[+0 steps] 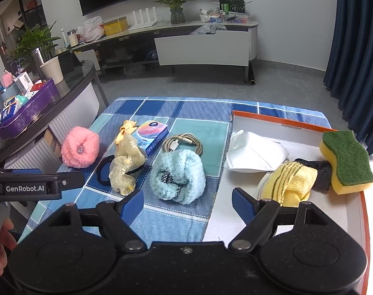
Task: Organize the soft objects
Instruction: 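Withdraw both grippers from the box toward the fluffy pouches on the table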
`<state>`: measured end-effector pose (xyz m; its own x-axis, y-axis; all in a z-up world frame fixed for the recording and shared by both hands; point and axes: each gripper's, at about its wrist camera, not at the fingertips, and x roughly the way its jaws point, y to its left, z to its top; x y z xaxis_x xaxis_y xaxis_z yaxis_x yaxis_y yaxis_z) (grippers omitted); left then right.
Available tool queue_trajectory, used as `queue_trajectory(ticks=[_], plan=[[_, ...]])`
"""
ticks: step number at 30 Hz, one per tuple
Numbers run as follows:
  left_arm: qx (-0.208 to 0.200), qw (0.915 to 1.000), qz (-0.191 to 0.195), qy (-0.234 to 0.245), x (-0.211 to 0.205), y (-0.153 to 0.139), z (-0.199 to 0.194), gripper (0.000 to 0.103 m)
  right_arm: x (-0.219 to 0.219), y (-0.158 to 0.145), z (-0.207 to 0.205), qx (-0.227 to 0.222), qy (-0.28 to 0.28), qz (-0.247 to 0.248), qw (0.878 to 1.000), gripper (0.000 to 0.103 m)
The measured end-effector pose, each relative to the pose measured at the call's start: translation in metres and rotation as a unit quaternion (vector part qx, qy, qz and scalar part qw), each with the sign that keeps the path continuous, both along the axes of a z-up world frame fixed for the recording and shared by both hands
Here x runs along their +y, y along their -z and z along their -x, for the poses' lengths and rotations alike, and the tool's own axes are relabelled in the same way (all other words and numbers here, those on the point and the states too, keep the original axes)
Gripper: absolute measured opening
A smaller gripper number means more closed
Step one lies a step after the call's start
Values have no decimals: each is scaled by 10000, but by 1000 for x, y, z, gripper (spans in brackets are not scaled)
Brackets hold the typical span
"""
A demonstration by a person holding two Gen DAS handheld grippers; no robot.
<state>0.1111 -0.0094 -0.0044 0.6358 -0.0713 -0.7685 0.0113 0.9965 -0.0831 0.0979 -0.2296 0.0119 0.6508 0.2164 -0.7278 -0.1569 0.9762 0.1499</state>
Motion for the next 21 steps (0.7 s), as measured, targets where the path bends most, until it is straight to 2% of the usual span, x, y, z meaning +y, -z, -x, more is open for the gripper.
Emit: queue_trajectory(ticks=[21], plan=[[80, 9994, 3, -347, 50, 19, -21, 103, 27, 15, -18, 173, -174, 64, 9997, 93]])
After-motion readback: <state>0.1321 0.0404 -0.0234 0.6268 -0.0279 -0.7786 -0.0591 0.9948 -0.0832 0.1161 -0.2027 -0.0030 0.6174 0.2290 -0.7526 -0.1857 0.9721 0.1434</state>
